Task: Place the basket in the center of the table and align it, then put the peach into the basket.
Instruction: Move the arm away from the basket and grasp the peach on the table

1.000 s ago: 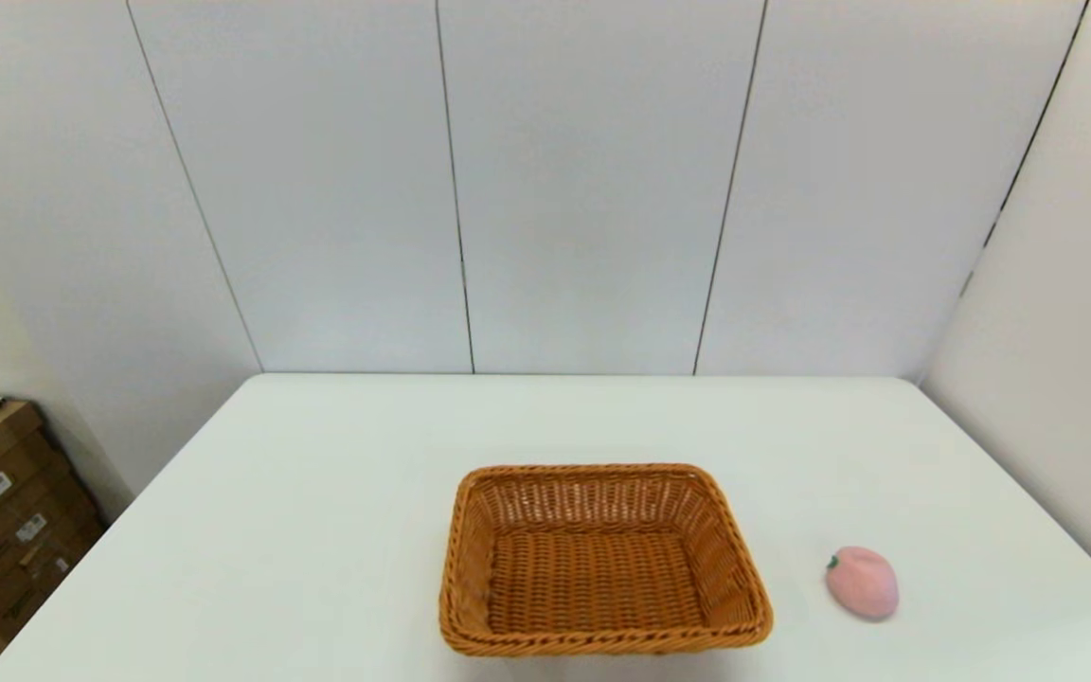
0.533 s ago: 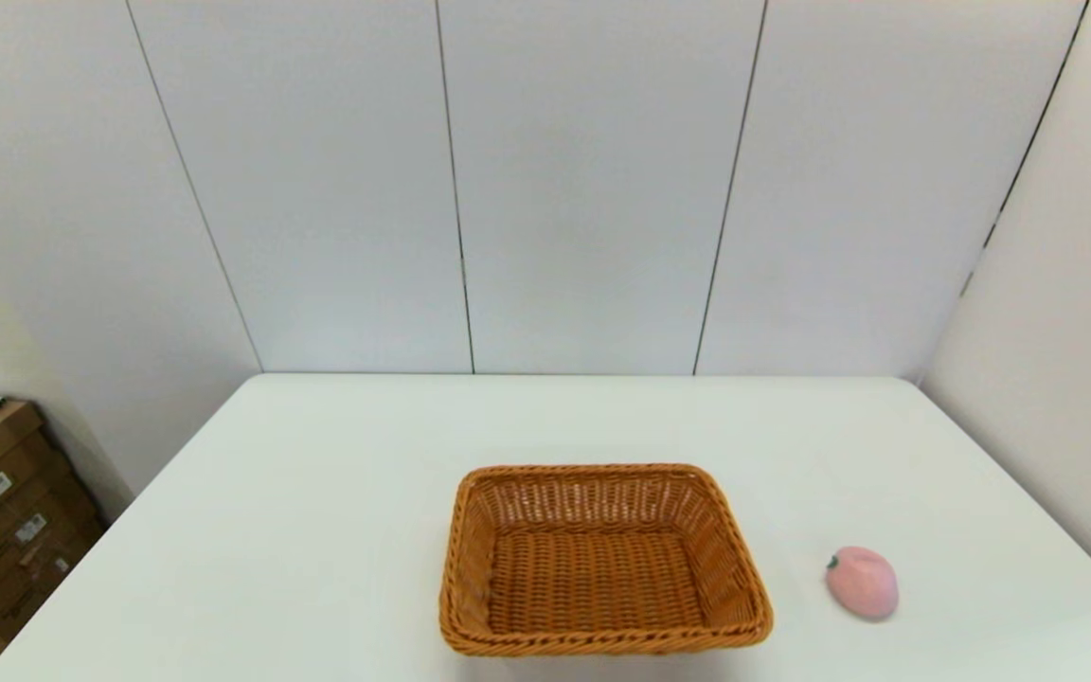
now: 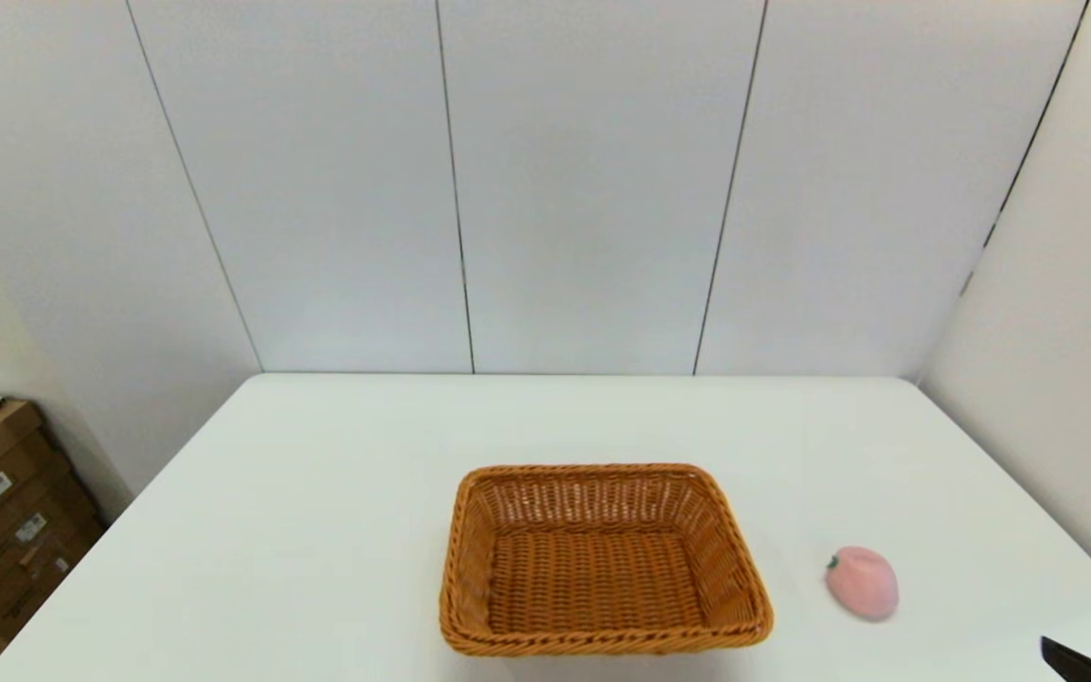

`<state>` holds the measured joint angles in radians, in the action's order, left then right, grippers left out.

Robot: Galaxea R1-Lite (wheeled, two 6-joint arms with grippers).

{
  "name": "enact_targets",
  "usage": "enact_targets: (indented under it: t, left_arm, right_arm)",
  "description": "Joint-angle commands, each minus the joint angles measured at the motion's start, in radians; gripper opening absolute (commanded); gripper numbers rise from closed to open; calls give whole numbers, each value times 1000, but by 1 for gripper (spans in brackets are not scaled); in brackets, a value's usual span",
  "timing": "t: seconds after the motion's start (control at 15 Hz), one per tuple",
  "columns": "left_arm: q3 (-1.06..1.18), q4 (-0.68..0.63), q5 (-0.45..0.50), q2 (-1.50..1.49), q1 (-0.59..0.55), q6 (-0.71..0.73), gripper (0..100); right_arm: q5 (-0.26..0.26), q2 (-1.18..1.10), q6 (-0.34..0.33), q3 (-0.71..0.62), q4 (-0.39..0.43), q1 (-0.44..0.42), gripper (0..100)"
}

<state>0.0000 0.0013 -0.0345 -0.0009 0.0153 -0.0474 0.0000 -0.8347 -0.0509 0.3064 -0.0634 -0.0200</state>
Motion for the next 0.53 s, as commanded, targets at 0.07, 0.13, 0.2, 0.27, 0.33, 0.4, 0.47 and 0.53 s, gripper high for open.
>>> enact_targets:
  t: [0.07, 0.13, 0.2, 0.27, 0.33, 0.4, 0.47, 0.53]
  left_arm:
    - [0, 0, -1, -1, 0, -14, 100]
    - [0, 0, -1, -1, 0, -11, 100]
    - [0, 0, -1, -1, 0, -8, 100]
    - [0, 0, -1, -1, 0, -8, 100]
    - [0, -1, -1, -1, 0, -9, 100]
    - [0, 0, -1, -1, 0, -12, 100]
    - [0, 0, -1, -1, 0, -11, 100]
    - [0, 0, -1, -1, 0, -11, 100]
  right_arm:
    - [-110, -959, -32, 111, 439, -47, 100]
    - [-118, -1018, -24, 109, 517, -51, 100]
    - [-118, -1048, -18, 108, 568, -51, 100]
    - [-115, -1057, -7, 106, 586, -54, 100]
    - [-114, -1058, 9, 109, 586, -66, 100]
    - [-114, -1058, 20, 109, 588, -74, 100]
    - [-114, -1058, 26, 109, 590, -81, 100]
    - [-114, -1055, 29, 109, 588, -84, 100]
